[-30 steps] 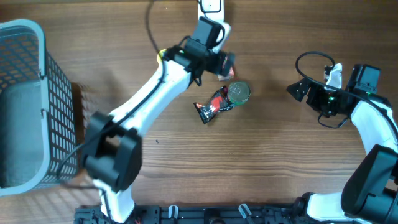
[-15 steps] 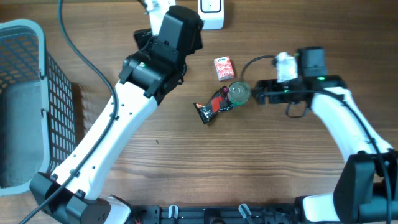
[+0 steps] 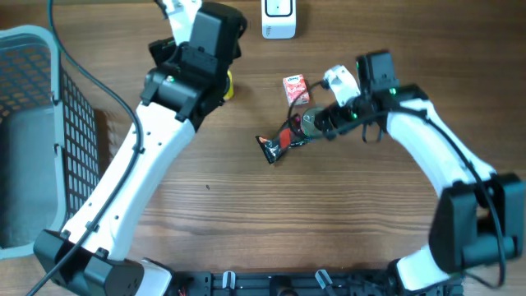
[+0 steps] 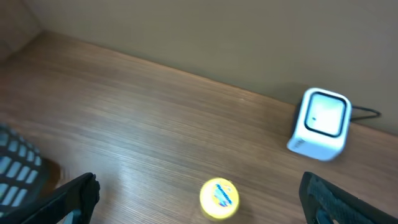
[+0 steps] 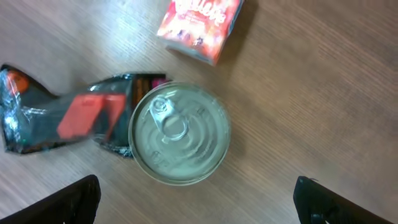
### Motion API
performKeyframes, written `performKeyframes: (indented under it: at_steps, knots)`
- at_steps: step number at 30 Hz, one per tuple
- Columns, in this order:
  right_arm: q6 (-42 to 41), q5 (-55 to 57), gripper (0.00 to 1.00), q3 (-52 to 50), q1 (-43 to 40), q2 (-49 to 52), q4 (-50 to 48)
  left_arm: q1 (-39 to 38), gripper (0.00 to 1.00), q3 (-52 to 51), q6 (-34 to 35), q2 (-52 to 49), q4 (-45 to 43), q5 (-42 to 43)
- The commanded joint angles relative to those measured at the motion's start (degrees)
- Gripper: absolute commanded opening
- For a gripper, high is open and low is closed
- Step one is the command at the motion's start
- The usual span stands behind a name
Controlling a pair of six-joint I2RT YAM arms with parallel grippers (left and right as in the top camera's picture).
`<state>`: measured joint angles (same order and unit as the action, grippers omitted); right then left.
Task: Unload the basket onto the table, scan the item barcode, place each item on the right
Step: 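Lower the right gripper onto the tin can and close it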
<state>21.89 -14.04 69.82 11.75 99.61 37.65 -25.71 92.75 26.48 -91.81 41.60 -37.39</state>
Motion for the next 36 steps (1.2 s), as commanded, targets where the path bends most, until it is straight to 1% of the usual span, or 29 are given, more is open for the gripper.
performKeyframes:
  at_steps: [1,3,7,12,15,20,24,25,26,28,31,36]
  knots:
    - [6.95,-0.81,1.0,10.71,-0.11,7.45,6.91,1.25,1.0,0.7,0.96,2.16,-0.15,-1.51]
    - [12.17,-1.2,1.0,17.2,-0.11,12.66,14.36,1.25,1.0,0.7,0.96,2.19,-0.17,-1.51]
    - [17.99,-1.29,1.0,22.51,-0.07,17.55,20.81,1.25,1.0,0.7,0.98,2.19,-0.2,-1.51]
    - [24.11,-5.35,0.96,23.19,0.44,18.38,21.46,1.25,1.0,0.7,0.96,2.19,-0.22,-1.53]
    - [24.59,-4.83,1.0,23.19,1.46,18.38,20.2,1.25,1.0,0.7,0.94,2.19,-0.2,-1.53]
    - [26.14,-4.81,1.0,23.17,4.87,19.17,18.29,1.25,1.0,0.7,0.9,2.19,-0.2,-1.88]
    - [26.14,-1.51,0.99,23.17,6.69,21.44,16.72,1.25,1.0,0.7,0.76,2.25,-0.22,-7.21]
    - [26.1,-0.48,0.99,23.17,6.71,22.18,16.39,1.25,1.0,0.7,0.59,2.25,-0.2,-8.5]
    - [25.97,0.17,0.99,23.17,6.69,22.97,16.44,1.25,1.0,0.7,-1.16,2.36,-0.2,-9.01]
    - [25.99,0.13,0.99,23.17,6.16,23.85,17.11,1.31,1.0,0.7,-2.56,2.6,-0.22,-9.01]
    - [25.97,0.13,0.99,23.15,5.29,24.39,17.68,2.25,1.0,0.7,-2.67,3.56,-0.31,-8.96]
    - [25.99,0.35,1.0,23.17,4.68,24.52,17.68,6.23,1.0,0.7,-2.38,5.75,-0.39,-8.52]
